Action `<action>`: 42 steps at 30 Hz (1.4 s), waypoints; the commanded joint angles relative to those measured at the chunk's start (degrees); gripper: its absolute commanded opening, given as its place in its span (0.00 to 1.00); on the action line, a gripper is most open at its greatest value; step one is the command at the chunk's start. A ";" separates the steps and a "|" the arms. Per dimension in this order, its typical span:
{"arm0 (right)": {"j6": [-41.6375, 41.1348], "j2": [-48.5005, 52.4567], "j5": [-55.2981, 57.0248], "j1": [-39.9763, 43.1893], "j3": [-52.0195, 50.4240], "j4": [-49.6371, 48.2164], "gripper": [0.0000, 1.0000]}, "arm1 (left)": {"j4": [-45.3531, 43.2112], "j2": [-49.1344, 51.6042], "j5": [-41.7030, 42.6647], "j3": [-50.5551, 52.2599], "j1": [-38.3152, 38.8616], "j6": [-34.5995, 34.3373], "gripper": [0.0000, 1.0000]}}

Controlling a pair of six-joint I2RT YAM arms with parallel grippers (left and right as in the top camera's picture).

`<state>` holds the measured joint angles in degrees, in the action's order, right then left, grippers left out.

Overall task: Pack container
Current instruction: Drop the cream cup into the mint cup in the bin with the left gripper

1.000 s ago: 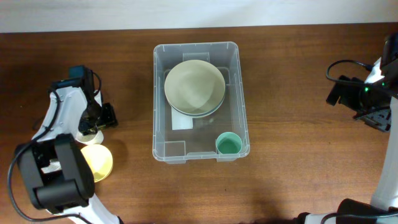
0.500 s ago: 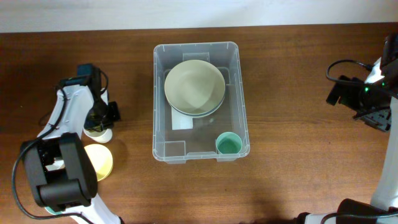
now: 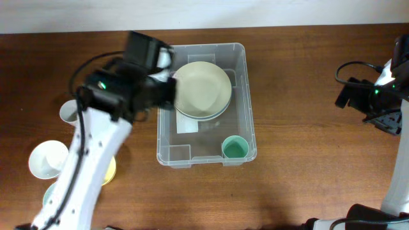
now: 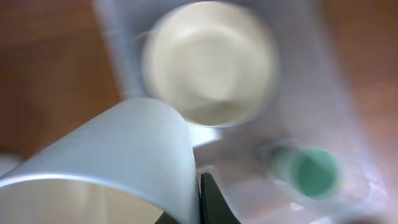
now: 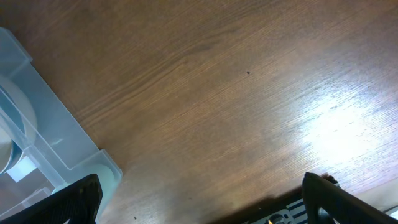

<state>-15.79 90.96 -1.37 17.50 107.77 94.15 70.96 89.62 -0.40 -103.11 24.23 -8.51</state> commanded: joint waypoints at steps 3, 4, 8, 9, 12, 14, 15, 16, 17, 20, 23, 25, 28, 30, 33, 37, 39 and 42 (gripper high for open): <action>0.37 0.09 0.94 -0.17 0.02 -0.04 0.98 | 0.63 4.31 6.60 0.22 12.52 -2.82 0.01; 0.37 0.09 0.94 -0.17 0.02 -0.04 0.98 | 0.63 5.18 7.98 0.22 13.84 -2.82 0.01; 0.35 0.09 0.92 -0.17 0.02 -0.02 0.98 | 0.74 9.77 10.88 0.22 18.56 -2.82 0.01; 0.37 0.09 0.94 -0.17 0.02 -0.04 0.98 | 0.74 10.84 11.45 0.22 19.41 -2.82 0.00; 0.37 0.09 0.92 -0.17 0.02 -0.04 0.98 | 0.83 14.16 11.82 0.22 21.55 -2.82 0.01; 0.37 0.09 0.94 -0.17 0.02 -0.04 0.98 | 1.14 15.82 11.85 0.22 22.47 -2.82 0.01; 0.37 0.09 0.94 -0.17 0.02 -0.04 0.98 | 1.27 16.41 11.85 0.22 22.77 -2.82 0.00; 0.37 0.09 0.94 -0.17 0.02 -0.04 0.98 | 1.42 16.92 11.93 0.22 23.12 -2.82 0.01; 0.37 0.09 0.94 -0.17 0.02 -0.04 0.98 | 1.53 17.27 12.24 0.22 23.34 -2.80 0.01; 0.37 0.09 0.94 -0.17 0.02 -0.04 0.98 | 1.99 18.18 13.11 0.22 23.89 -2.80 0.01; 0.37 0.09 0.92 -0.17 0.02 -0.04 0.99 | 2.23 18.64 13.18 0.22 24.11 -2.80 0.03; 0.37 0.09 0.94 -0.17 0.02 -0.02 0.98 | 2.21 18.69 13.20 0.22 24.11 -2.80 0.12; 0.37 0.09 0.94 -0.17 0.02 0.00 0.98 | 2.21 18.69 13.20 0.22 24.11 -2.80 0.52; 0.37 0.09 0.94 -0.17 0.02 0.00 0.98 | 2.21 18.69 13.14 0.22 24.11 -2.78 0.69; 0.52 0.09 0.94 -0.17 0.02 0.00 0.98 | 2.47 18.56 12.00 0.15 23.67 -2.78 0.70; 0.52 0.09 0.94 -0.17 0.02 0.00 0.98 | 5.07 17.09 4.85 -1.18 20.11 -2.82 0.71; 0.52 0.09 0.94 -0.17 0.02 0.00 0.98 | 6.60 15.28 0.26 -1.97 16.52 -2.82 0.73; 0.52 0.09 0.94 -0.17 0.02 -0.02 0.98 | 7.54 11.58 -6.27 -2.21 8.20 -2.82 0.77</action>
<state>-15.79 90.96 -1.37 17.50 107.77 94.15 77.82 106.91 3.42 -103.42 40.82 -11.20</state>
